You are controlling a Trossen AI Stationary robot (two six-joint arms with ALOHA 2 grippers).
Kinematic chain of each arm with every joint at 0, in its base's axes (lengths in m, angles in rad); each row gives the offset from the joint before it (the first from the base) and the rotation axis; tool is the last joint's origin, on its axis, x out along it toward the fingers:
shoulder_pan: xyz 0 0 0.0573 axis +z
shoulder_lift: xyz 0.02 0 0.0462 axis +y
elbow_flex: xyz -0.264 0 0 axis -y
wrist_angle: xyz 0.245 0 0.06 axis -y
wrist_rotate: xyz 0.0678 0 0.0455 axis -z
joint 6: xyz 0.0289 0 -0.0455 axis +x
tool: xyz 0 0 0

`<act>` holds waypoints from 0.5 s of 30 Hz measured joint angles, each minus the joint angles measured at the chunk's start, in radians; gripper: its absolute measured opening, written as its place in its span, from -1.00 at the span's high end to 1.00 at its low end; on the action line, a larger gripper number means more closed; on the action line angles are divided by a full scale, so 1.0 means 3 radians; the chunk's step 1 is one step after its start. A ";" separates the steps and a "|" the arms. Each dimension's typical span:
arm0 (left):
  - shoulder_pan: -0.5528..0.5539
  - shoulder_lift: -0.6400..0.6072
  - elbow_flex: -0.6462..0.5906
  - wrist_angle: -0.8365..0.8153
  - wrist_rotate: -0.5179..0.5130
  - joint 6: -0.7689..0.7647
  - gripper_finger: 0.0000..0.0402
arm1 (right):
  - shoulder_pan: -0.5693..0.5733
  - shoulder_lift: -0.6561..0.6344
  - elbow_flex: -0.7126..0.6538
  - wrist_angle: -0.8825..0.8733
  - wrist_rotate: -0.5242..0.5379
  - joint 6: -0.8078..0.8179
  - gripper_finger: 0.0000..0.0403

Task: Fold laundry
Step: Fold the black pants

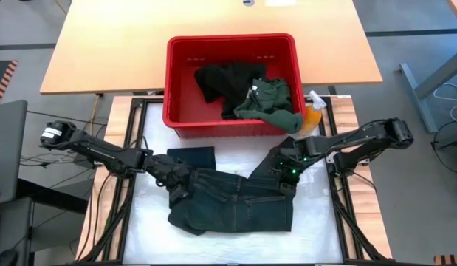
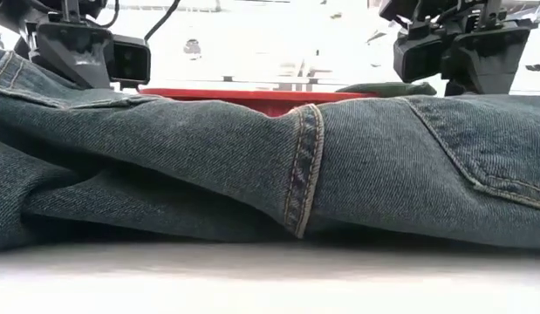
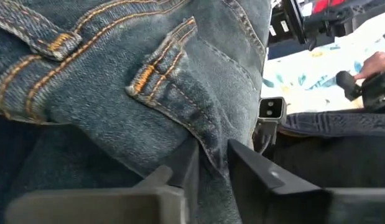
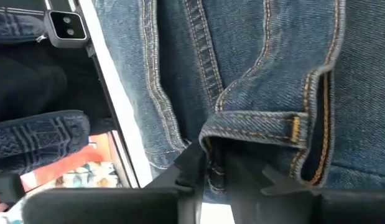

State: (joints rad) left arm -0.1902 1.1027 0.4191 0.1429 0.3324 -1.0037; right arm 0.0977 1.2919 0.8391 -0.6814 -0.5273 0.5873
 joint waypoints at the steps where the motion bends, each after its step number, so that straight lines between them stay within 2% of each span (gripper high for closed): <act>1: 0.0001 0.0000 0.0000 -0.0003 0.0003 -0.0039 0.54 | 0.0008 0.0000 0.0000 0.0017 0.0003 -0.0001 0.52; 6: 0.0129 0.0000 0.0001 -0.0004 0.0118 -0.0309 0.24 | 0.0003 0.0001 -0.0001 0.0052 0.0007 0.0003 0.35; 12: 0.0533 -0.0001 0.0001 0.0028 0.0828 -0.0614 0.02 | 0.0002 0.0001 -0.0003 0.0052 0.0007 0.0000 0.19; 15: 0.0684 -0.0088 0.0005 0.0050 0.0996 -0.0601 0.00 | 0.0002 0.0001 -0.0003 0.0052 0.0007 -0.0001 0.14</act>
State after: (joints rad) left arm 0.0151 1.0763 0.4205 0.1579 0.6312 -1.1841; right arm 0.0982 1.2922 0.8383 -0.6659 -0.5251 0.5869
